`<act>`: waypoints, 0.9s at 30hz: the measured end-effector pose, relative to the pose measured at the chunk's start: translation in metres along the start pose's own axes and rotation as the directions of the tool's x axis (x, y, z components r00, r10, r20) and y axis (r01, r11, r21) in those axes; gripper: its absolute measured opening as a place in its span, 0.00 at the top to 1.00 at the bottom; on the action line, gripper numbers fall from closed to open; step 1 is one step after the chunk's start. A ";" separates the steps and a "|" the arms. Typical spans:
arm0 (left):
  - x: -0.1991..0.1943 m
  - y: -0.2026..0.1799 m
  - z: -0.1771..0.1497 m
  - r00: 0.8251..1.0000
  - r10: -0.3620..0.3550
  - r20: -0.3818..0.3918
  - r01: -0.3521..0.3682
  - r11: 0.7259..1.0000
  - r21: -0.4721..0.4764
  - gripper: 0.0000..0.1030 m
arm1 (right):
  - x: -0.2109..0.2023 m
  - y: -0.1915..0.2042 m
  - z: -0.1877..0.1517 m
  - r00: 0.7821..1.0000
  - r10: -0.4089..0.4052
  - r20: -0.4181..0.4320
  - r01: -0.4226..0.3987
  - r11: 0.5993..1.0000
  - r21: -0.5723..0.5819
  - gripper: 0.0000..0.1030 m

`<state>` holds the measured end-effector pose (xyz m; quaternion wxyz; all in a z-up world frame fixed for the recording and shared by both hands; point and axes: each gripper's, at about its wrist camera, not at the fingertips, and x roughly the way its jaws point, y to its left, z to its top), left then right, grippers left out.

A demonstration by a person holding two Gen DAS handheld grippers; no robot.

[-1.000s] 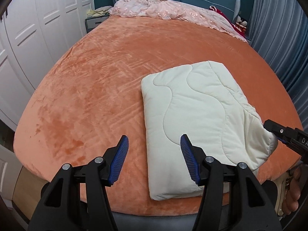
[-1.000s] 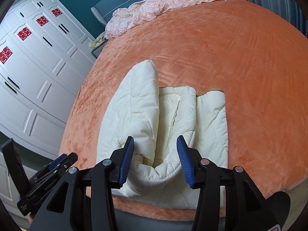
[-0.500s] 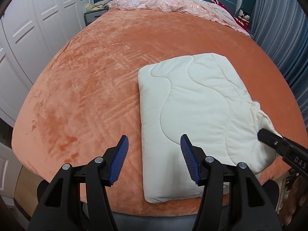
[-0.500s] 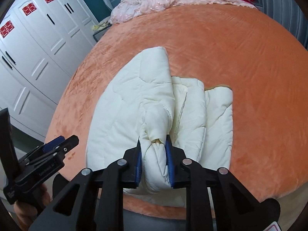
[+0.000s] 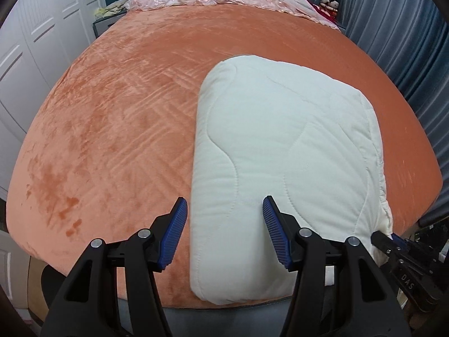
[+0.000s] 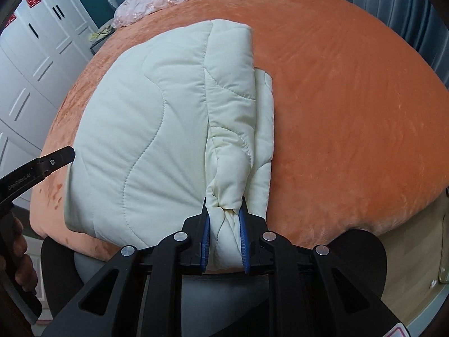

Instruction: Fold large clothes

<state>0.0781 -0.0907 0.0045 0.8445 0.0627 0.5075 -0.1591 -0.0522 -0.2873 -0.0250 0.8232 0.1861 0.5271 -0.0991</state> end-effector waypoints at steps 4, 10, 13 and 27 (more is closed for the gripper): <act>0.012 -0.019 0.003 1.000 0.006 -0.007 -0.006 0.999 0.038 0.48 | 0.017 0.000 0.004 0.999 0.009 -0.036 -0.009 1.000 0.015 0.84; 0.032 -0.035 0.002 0.998 0.059 -0.034 -0.056 0.995 0.080 0.46 | 0.038 -0.008 0.011 0.996 0.038 -0.087 -0.034 0.998 0.047 0.82; 0.043 -0.041 -0.002 0.995 0.093 -0.043 -0.088 0.990 0.108 0.46 | 0.049 -0.012 0.012 0.993 0.053 -0.106 -0.046 0.997 0.064 0.81; 0.015 -0.025 0.071 0.996 0.061 0.063 -0.064 0.997 0.049 0.46 | -0.034 -0.008 0.096 0.992 0.057 0.116 -0.069 0.993 0.099 0.72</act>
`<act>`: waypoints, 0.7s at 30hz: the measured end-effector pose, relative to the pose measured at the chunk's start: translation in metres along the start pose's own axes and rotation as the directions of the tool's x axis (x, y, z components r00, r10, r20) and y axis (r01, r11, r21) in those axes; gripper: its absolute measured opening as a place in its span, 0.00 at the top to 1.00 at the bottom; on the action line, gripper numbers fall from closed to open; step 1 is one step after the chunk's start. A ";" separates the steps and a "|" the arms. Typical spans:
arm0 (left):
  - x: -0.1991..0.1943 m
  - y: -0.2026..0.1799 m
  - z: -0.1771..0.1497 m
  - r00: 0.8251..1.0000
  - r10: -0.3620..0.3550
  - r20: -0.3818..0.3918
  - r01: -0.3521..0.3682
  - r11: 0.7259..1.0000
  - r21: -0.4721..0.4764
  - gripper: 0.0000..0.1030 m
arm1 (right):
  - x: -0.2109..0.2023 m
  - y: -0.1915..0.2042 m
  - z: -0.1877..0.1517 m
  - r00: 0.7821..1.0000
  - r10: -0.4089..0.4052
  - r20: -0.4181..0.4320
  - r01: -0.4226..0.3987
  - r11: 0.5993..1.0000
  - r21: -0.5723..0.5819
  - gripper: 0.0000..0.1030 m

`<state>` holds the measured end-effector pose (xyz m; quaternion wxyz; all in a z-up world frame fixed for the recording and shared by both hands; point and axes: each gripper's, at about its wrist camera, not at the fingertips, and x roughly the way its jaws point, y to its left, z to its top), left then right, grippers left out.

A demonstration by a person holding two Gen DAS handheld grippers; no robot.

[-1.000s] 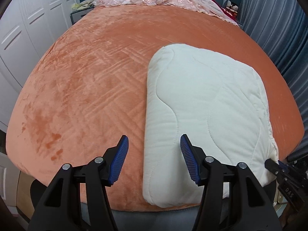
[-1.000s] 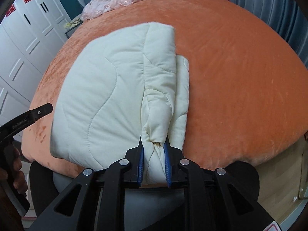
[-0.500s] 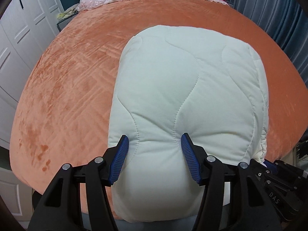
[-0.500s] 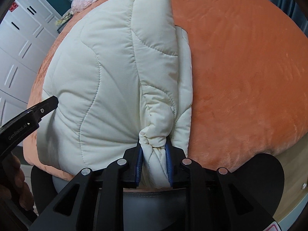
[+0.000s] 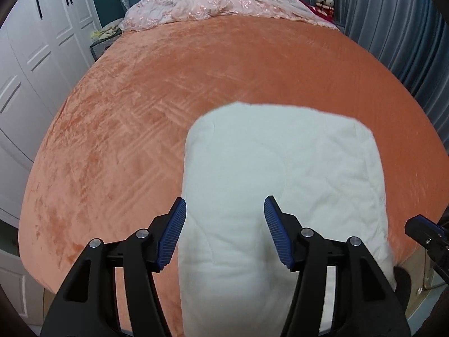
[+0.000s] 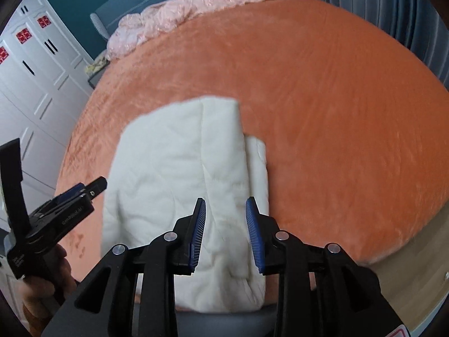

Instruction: Fold large clothes

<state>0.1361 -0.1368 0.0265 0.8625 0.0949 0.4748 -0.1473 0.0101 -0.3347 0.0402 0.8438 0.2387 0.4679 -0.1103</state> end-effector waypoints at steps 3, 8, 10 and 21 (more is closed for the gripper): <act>0.010 -0.006 0.036 1.000 0.009 0.025 -0.009 1.000 -0.014 0.46 | 0.014 0.011 0.038 0.999 0.023 0.047 -0.026 0.998 0.050 0.72; 0.051 -0.019 0.062 0.999 0.035 -0.012 -0.036 0.999 -0.016 0.46 | 0.070 0.016 0.068 1.000 -0.027 -0.011 0.028 0.990 0.141 0.72; 0.067 -0.021 0.061 0.998 0.047 -0.036 -0.048 0.999 -0.013 0.46 | 0.087 0.017 0.069 0.998 -0.033 -0.047 0.040 0.987 0.155 0.72; 0.114 -0.028 0.040 0.994 0.041 -0.099 -0.043 0.999 -0.017 0.45 | 0.143 0.006 0.034 0.993 -0.096 -0.064 0.102 0.991 0.087 0.85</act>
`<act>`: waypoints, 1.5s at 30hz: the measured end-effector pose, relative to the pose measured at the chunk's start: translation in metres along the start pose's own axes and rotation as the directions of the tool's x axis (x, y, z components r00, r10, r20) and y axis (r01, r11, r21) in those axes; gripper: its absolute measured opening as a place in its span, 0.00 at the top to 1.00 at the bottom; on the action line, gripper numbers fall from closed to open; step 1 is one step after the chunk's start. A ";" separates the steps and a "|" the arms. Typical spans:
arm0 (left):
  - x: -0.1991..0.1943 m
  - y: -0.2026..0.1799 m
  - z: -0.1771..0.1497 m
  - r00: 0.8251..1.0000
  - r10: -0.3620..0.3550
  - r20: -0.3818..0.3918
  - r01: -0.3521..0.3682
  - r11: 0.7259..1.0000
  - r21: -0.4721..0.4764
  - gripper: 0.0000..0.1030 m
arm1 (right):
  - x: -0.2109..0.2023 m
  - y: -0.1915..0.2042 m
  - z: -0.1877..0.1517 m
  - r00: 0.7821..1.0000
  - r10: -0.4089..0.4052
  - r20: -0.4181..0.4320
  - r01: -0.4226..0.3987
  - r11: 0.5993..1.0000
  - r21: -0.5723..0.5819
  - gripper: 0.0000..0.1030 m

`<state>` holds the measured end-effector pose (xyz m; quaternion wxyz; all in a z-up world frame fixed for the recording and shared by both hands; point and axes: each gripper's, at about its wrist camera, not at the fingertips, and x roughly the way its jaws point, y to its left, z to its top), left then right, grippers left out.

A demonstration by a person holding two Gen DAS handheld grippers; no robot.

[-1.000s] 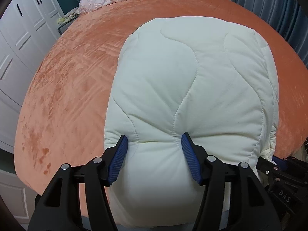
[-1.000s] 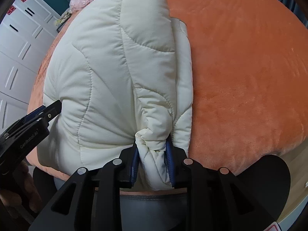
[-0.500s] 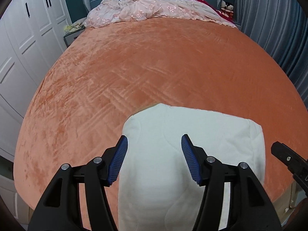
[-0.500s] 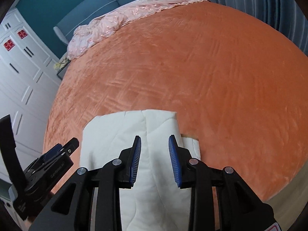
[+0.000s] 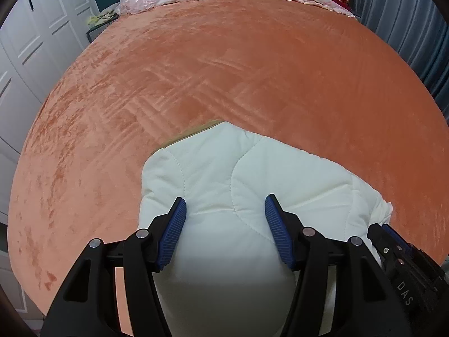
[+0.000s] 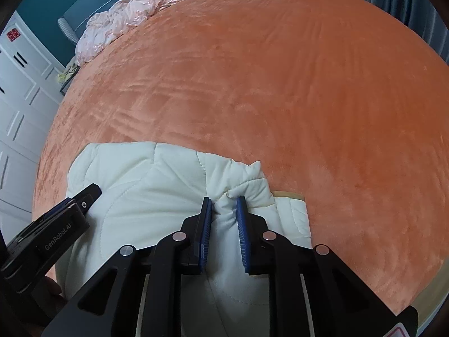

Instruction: Fold large clothes

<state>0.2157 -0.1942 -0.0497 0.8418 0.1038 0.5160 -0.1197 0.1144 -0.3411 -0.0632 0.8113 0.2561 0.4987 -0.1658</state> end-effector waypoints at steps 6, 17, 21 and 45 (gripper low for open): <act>0.016 -0.003 -0.005 1.000 0.006 0.000 -0.006 1.000 0.004 0.44 | 0.014 0.003 -0.004 0.999 -0.037 0.019 0.038 0.998 -0.044 0.85; 0.037 -0.006 -0.011 0.999 0.037 0.024 -0.037 0.999 0.002 0.38 | 0.032 0.000 -0.006 0.997 -0.049 0.059 0.052 0.997 -0.054 0.85; 0.040 -0.007 -0.013 0.998 0.047 0.038 -0.047 0.999 0.000 0.37 | 0.035 -0.002 -0.007 0.997 -0.041 0.069 0.044 0.998 -0.054 0.85; 0.039 -0.002 -0.015 0.997 0.042 0.061 -0.041 0.999 -0.026 0.30 | 0.026 -0.011 -0.009 0.994 -0.004 0.112 0.007 1.000 -0.027 0.85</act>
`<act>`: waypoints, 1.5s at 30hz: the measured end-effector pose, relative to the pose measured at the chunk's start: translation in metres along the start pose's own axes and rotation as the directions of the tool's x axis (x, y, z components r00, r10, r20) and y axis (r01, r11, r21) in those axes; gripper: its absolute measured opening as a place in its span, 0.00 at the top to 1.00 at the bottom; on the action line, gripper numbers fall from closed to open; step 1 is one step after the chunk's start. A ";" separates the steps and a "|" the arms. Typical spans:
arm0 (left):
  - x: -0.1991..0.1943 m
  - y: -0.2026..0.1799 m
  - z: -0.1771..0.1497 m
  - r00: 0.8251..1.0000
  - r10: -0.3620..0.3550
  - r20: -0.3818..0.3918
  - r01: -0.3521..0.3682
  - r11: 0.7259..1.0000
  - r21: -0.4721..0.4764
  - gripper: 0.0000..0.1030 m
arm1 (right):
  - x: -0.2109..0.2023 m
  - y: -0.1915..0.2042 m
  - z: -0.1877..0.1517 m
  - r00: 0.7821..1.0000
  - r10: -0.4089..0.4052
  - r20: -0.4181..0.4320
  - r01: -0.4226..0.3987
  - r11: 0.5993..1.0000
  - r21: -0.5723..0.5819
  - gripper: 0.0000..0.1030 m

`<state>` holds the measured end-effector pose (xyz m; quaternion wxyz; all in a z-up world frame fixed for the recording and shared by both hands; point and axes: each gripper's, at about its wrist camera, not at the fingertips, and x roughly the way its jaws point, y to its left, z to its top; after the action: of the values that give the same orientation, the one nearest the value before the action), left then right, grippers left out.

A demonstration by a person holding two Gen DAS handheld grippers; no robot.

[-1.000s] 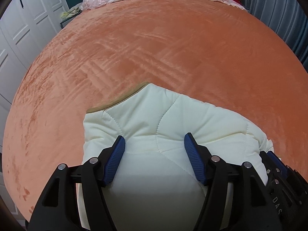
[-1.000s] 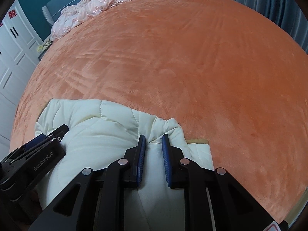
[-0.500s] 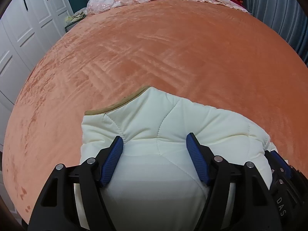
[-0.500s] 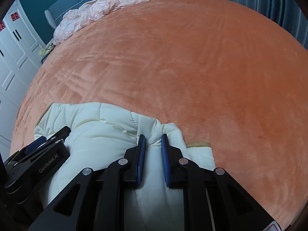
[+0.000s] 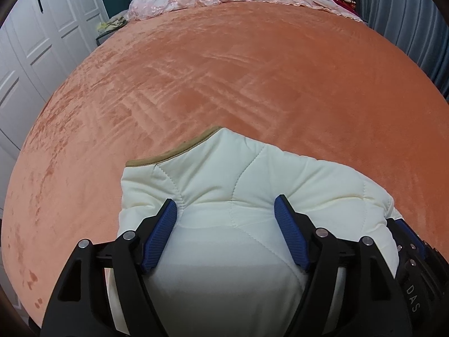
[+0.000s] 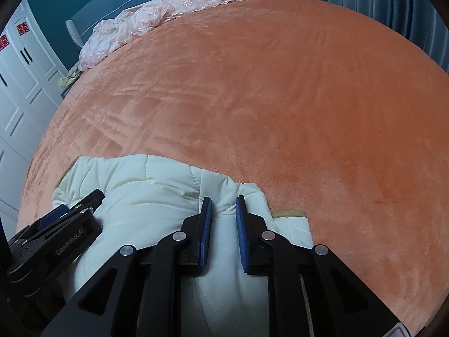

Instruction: Fold large clothes

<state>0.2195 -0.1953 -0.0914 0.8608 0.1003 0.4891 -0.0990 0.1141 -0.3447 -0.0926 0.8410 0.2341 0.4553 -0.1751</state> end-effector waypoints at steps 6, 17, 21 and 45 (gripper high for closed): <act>-0.060 0.055 -0.015 0.995 -0.091 -0.039 0.088 0.993 -0.079 0.13 | -0.078 -0.024 -0.001 0.999 0.040 0.023 -0.041 0.997 0.061 0.49; -0.084 0.118 -0.105 0.930 -0.337 -0.148 0.281 0.909 -0.308 0.12 | -0.106 -0.059 -0.076 0.962 0.224 -0.158 -0.198 0.966 0.167 0.37; -0.091 0.116 -0.118 0.915 -0.376 -0.147 0.319 0.896 -0.309 0.11 | -0.106 -0.059 -0.095 0.949 0.263 -0.176 -0.229 0.954 0.194 0.31; -0.136 0.080 -0.086 0.926 -0.376 -0.015 0.374 0.924 -0.084 0.42 | -0.116 -0.024 -0.074 0.907 0.416 -0.066 -0.404 0.903 0.145 0.77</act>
<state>0.1021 -0.0854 -0.0112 0.8216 -0.0278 0.5160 -0.2405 -0.0092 -0.3141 -0.0355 0.8195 0.3861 0.4234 -0.0118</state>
